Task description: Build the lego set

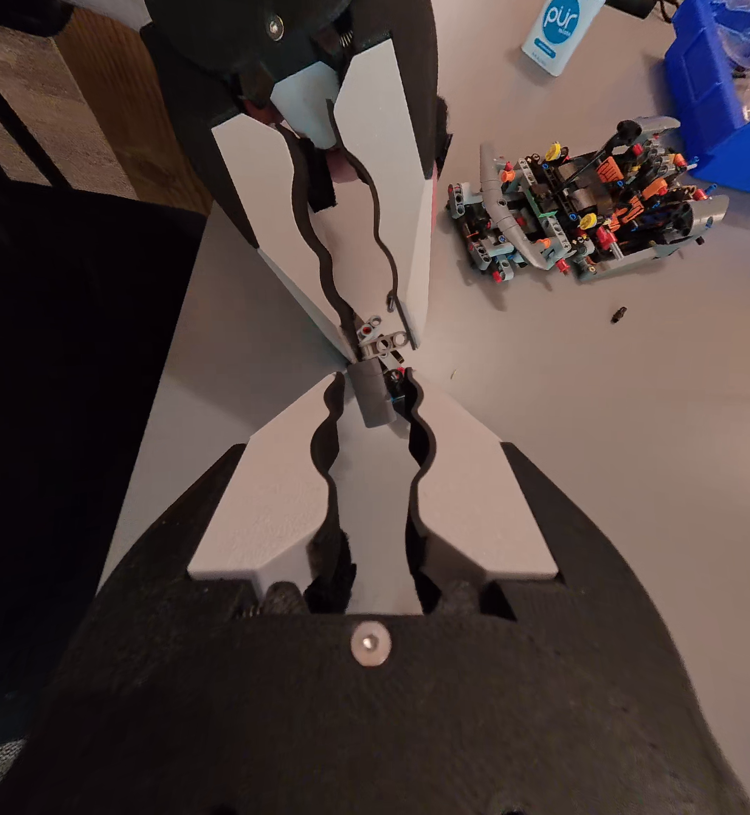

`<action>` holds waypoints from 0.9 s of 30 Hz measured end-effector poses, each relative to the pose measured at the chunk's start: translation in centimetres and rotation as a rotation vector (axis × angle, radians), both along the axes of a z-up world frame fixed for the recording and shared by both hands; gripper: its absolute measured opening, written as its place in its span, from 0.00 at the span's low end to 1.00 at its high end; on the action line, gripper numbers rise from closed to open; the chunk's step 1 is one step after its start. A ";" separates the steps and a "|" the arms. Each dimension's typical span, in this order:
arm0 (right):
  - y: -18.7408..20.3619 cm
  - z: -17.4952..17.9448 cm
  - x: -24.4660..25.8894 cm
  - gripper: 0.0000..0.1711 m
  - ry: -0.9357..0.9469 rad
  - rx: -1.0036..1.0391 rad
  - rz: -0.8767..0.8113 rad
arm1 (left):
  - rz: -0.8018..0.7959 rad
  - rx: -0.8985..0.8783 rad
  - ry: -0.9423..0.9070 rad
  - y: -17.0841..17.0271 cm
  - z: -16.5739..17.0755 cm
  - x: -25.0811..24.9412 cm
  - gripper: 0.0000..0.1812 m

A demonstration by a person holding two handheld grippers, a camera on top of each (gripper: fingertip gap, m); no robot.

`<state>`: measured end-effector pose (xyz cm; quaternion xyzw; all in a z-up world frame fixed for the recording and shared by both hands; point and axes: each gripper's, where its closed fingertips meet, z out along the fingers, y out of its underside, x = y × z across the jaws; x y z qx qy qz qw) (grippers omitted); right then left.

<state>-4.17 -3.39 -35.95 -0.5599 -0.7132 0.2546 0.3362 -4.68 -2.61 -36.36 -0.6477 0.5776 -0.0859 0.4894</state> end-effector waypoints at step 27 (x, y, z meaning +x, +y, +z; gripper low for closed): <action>1.2 -1.5 -0.6 0.15 0.009 -0.007 0.155 | -0.007 0.021 -0.065 0.9 0.4 0.3 0.12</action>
